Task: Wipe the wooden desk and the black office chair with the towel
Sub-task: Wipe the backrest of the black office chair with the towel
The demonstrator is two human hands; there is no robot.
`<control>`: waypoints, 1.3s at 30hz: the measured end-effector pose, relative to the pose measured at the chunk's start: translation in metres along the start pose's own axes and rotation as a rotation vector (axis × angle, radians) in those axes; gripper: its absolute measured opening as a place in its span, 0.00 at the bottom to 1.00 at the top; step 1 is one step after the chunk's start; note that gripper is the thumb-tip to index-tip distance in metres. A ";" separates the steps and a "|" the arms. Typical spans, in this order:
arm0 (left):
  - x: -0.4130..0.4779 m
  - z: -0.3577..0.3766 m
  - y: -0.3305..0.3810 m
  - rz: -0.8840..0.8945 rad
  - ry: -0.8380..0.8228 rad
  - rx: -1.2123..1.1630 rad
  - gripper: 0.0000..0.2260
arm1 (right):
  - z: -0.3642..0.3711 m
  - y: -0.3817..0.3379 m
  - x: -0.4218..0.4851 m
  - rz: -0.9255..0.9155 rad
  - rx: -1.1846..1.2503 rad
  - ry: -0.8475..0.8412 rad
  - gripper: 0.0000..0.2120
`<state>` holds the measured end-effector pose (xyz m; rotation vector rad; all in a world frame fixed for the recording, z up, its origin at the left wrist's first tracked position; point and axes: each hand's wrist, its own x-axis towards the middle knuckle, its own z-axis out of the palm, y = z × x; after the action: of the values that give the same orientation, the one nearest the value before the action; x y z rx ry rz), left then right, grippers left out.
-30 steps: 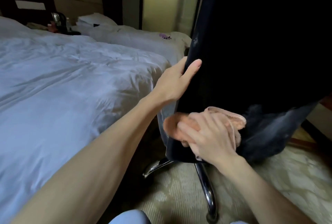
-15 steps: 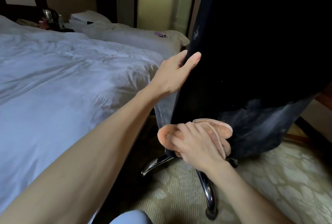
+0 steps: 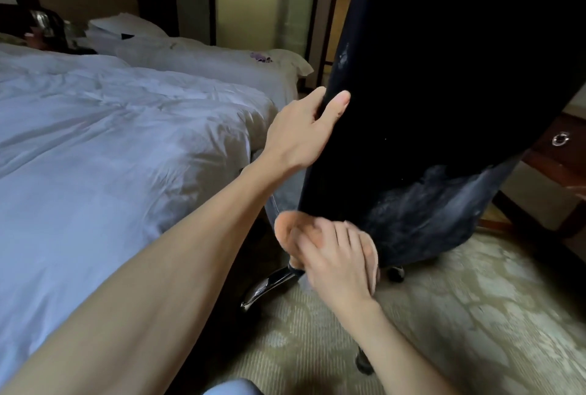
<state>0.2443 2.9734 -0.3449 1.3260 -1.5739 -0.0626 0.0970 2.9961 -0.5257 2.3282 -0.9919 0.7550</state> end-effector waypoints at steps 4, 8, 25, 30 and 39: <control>0.000 -0.004 0.003 -0.007 -0.005 0.023 0.28 | 0.007 -0.014 -0.014 -0.038 0.004 -0.201 0.24; -0.001 -0.003 -0.001 0.000 0.000 0.006 0.26 | -0.023 -0.011 -0.006 0.023 -0.019 -0.096 0.20; -0.002 -0.006 -0.001 -0.035 0.026 0.030 0.22 | 0.008 -0.041 -0.030 0.020 -0.064 -0.265 0.20; -0.004 0.001 -0.007 -0.027 0.084 -0.002 0.22 | -0.032 -0.023 0.019 0.127 0.019 0.062 0.21; -0.004 -0.003 -0.003 -0.034 0.056 -0.007 0.24 | -0.013 -0.009 0.005 -0.139 -0.018 -0.333 0.33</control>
<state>0.2479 2.9766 -0.3480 1.3379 -1.5029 -0.0520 0.1029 3.0074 -0.5154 2.5269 -0.9523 0.3081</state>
